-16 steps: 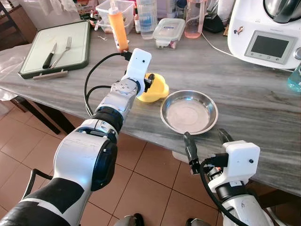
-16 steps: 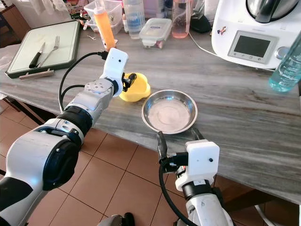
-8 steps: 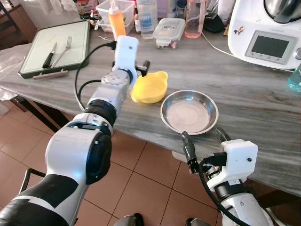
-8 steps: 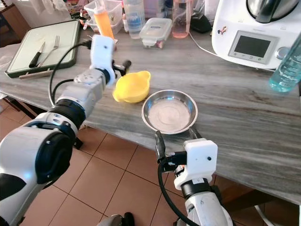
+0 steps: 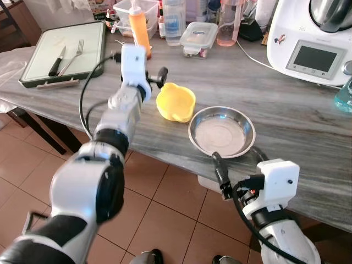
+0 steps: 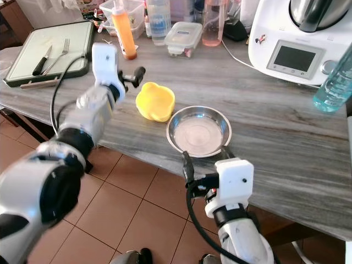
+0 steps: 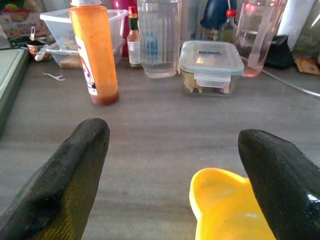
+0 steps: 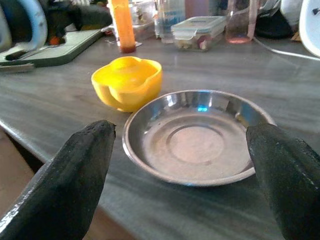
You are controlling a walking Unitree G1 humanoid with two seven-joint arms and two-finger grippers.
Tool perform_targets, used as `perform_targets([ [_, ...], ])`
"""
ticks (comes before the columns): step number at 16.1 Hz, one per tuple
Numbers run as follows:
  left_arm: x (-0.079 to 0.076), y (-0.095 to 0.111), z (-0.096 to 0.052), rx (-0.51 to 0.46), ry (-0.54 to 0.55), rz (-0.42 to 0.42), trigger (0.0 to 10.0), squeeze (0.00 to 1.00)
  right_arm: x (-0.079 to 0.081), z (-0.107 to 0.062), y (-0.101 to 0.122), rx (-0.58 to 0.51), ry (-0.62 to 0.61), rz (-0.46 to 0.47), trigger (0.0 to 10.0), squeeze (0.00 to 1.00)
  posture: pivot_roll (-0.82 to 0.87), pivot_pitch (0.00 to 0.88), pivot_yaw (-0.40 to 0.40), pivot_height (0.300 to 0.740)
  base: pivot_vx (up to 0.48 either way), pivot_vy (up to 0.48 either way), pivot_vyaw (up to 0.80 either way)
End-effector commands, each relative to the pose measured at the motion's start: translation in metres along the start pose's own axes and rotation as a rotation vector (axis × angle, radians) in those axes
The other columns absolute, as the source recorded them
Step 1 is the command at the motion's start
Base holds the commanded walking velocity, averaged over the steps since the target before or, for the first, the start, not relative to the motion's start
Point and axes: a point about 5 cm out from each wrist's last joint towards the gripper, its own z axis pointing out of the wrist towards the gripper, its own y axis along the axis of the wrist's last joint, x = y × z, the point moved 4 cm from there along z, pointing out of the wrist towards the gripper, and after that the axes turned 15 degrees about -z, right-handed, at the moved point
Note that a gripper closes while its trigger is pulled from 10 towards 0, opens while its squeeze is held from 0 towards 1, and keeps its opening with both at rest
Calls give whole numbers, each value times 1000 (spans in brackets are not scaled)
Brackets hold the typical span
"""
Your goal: Setting the table
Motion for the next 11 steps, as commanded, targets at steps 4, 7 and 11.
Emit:
perform_targets([
  [4,22,-26,-26,-66,9,54,10000,910,-30,6,-8,25,-129,-60,10000,0,-5,135,41,740,0,0,0],
  [7,39,-40,-42,-58,57,75,10000,0,-34,21,-17,69,-113,-70,10000,0,2,137,37,740,0,0,0],
  [11,43,-52,-64,-55,55,92,10000,0,-12,35,-25,96,33,-63,10000,0,37,141,33,740,0,0,0],
])
